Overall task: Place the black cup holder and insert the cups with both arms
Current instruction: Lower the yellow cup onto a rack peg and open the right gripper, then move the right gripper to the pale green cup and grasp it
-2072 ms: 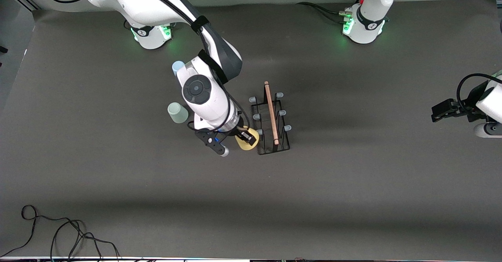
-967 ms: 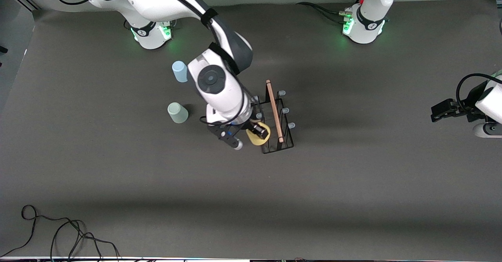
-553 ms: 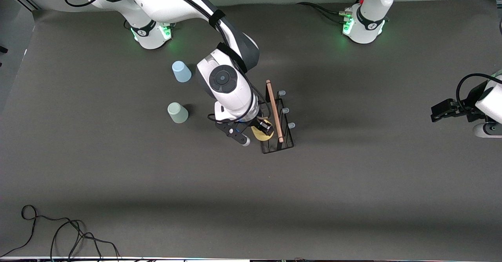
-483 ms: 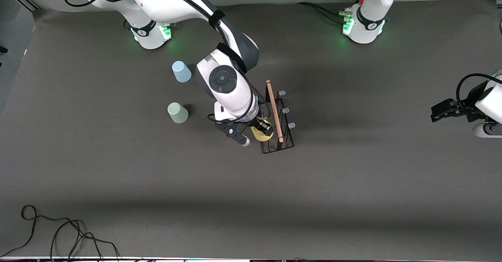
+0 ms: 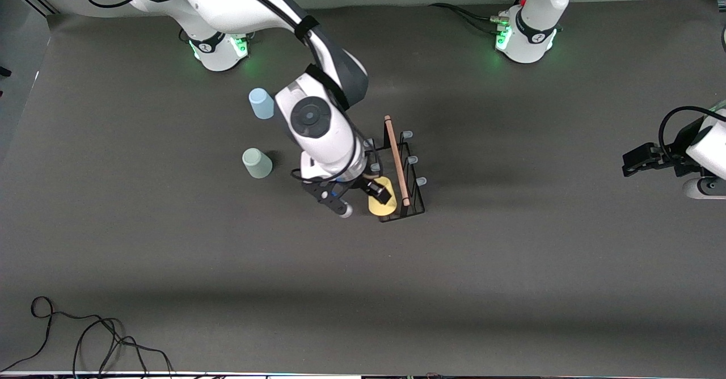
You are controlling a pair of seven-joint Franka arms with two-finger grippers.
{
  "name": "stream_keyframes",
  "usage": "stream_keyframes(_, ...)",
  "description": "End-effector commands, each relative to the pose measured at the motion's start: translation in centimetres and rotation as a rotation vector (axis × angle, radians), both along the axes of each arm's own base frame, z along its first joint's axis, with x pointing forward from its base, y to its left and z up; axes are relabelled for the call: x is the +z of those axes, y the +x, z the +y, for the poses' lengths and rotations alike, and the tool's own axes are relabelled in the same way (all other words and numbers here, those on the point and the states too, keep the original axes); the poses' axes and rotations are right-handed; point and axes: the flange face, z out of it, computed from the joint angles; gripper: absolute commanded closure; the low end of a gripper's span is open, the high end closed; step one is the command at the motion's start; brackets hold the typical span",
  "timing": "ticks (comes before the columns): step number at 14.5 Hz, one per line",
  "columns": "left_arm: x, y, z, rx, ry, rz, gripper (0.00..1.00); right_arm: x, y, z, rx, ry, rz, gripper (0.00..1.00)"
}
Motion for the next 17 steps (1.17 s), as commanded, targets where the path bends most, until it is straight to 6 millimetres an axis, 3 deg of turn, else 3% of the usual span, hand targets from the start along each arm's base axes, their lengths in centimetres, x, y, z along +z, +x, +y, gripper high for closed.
stream_keyframes(1, 0.2, -0.6, -0.3, 0.009, 0.007, 0.000, 0.00, 3.3, 1.5, -4.8, 0.101, -0.029, 0.044, 0.08)
stream_keyframes(5, 0.3, -0.5, -0.3, 0.009, 0.007, -0.003, 0.00, 5.4, 2.6, -13.9, 0.309, -0.148, 0.142, 0.08)
stream_keyframes(9, 0.3, -0.5, -0.3, 0.009, 0.007, -0.003, 0.00, 4.5, 1.6, -21.7, 0.453, -0.186, 0.196, 0.08)
stream_keyframes(13, 0.2, -0.5, -0.3, 0.009, 0.007, -0.002, 0.00, 2.3, -1.6, -25.7, 0.501, -0.186, 0.189, 0.08)
stream_keyframes(17, 0.2, -0.5, -0.2, 0.010, 0.007, -0.002, 0.00, -2.6, -5.8, -27.5, 0.492, -0.168, 0.156, 0.08)
